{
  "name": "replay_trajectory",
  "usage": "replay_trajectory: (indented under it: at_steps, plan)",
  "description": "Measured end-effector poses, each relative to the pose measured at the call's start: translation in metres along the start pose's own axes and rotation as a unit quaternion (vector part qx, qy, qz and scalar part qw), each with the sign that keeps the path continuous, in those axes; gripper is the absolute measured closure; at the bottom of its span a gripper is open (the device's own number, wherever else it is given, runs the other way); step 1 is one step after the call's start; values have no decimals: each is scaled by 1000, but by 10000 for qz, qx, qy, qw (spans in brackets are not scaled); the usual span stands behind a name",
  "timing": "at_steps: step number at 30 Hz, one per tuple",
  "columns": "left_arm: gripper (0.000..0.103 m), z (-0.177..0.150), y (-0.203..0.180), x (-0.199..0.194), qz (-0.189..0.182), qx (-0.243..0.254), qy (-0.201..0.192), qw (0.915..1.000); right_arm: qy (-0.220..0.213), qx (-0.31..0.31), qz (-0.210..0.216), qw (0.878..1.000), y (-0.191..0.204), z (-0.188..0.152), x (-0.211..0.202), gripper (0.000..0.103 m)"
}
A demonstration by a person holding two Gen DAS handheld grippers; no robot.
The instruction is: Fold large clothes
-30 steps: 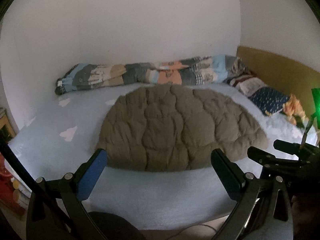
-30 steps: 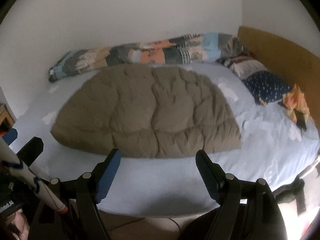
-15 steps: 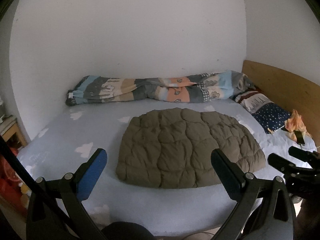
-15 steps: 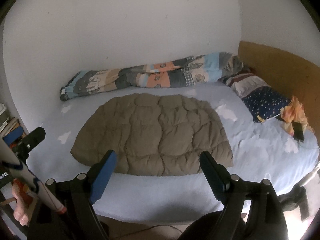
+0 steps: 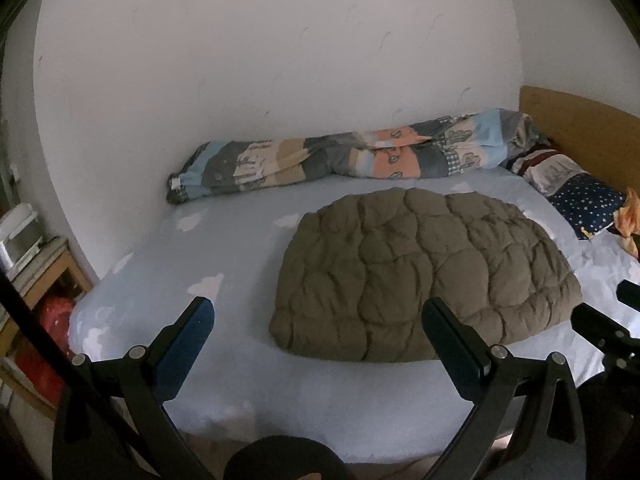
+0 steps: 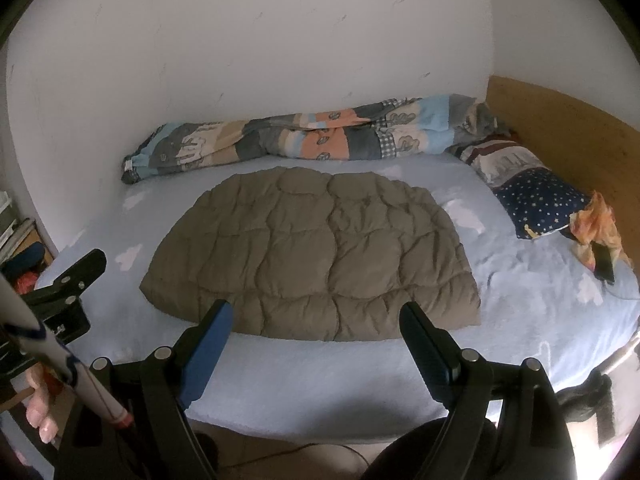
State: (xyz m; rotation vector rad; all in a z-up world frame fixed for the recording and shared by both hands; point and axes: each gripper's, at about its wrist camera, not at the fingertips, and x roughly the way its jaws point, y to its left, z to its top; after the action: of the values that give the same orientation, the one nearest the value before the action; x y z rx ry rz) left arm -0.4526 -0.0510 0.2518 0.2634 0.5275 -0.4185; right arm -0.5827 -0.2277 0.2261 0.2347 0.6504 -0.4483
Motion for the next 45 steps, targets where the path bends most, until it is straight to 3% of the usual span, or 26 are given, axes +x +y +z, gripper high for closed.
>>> replay_trajectory:
  at_steps: [13, 22, 29, 39, 45]
  plan:
    - [0, -11, 16, 19, 227, -225, 258, 9992, 71, -323, 58, 9994, 24, -6, 7, 14]
    - [0, -12, 18, 20, 337, -289, 272, 9986, -544, -520, 81, 9971, 38, 1, -13, 14]
    - [0, -12, 15, 20, 299, -271, 277, 9988, -515, -481, 52, 9975, 37, 2, -14, 14]
    - [0, -2, 1, -7, -34, -240, 82, 9997, -967, -278, -98, 9949, 25, 20, -40, 12]
    - [0, -1, -10, -16, -65, -144, -5, 9999, -906, -224, -96, 9956, 22, 18, -38, 12]
